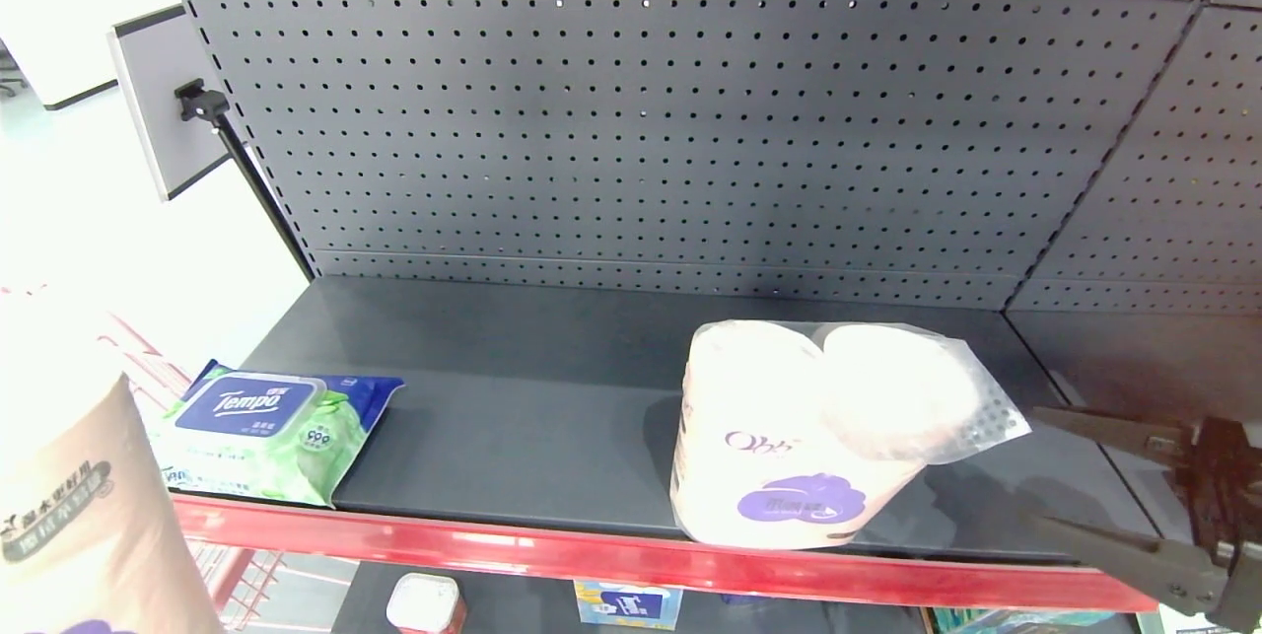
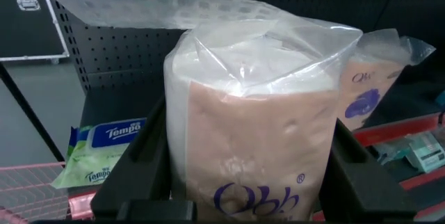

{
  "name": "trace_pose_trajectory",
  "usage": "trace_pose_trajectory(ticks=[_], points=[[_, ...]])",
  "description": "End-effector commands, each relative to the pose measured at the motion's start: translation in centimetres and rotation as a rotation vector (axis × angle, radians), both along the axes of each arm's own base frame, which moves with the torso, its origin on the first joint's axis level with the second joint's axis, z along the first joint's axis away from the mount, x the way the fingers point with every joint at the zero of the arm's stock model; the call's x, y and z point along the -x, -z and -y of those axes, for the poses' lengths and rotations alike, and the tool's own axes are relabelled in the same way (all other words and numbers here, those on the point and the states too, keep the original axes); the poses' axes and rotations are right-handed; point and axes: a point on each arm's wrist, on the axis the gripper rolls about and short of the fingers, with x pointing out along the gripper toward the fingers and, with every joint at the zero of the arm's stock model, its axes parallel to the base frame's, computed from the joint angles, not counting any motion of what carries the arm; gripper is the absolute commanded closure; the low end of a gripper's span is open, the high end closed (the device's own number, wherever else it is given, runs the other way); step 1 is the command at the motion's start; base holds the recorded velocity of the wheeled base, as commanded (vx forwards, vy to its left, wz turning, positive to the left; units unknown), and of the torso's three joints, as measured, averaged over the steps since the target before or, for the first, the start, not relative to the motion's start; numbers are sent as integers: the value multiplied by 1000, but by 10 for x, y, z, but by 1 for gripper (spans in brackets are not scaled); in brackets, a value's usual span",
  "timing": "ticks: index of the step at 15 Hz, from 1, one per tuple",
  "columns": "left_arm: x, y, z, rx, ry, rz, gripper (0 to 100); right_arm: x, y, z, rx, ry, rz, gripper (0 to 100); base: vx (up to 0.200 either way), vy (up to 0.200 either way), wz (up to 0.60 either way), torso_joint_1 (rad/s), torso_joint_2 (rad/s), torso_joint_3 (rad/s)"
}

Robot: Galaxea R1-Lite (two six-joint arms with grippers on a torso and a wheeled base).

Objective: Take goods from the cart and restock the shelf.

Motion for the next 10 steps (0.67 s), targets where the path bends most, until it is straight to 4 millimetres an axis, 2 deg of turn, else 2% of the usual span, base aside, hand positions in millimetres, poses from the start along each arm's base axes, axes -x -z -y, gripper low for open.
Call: trace_pose_trajectory(ticks=[1, 3, 5, 7, 10], points=[[1, 6, 0, 1, -1, -1, 100, 30, -12, 3, -10, 188, 96, 0, 0, 0, 0, 0, 0, 0], [4, 11, -2, 5, -38, 7, 100, 42, -15, 6, 5, 386, 151, 0, 0, 0, 0, 0, 0, 0], [3, 13, -4, 12, -146, -23, 100, 50, -15, 10, 36, 568, 183, 0, 0, 0, 0, 0, 0, 0], [6, 17, -6, 0, -187, -80, 100, 56, -18, 10, 35, 641, 218, 0, 0, 0, 0, 0, 0, 0], [10, 14, -7, 10, -172, -50, 100, 63, -14, 11, 33, 649, 228, 0, 0, 0, 0, 0, 0, 0]])
